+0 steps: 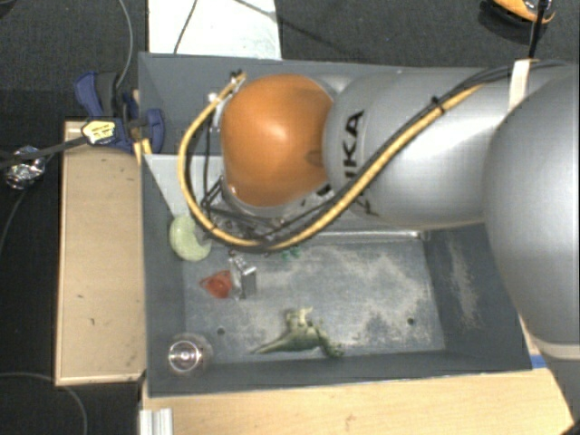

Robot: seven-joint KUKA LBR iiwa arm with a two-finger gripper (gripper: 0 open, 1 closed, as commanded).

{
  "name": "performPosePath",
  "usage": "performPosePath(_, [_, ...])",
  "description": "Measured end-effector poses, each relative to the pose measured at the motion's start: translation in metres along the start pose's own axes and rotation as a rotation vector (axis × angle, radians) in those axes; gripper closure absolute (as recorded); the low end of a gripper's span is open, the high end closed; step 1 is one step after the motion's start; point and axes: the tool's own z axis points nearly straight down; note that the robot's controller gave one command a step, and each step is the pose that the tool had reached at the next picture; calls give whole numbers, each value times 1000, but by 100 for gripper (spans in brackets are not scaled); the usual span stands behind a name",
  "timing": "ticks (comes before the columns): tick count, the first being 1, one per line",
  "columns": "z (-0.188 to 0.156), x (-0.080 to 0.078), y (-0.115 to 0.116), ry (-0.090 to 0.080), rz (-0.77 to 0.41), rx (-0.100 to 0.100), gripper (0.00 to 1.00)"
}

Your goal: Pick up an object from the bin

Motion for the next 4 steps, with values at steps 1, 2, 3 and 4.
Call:
performPosePath(1, [16,-3,-12,-2,-143,0,0])
performPosePath(2, [68,-14,-20,-6,77,-1,0])
performPosePath(3, [112,-25,-18,-4,-91,-1,100])
performPosePath(4, [112,-25,-18,-4,-91,-2,100])
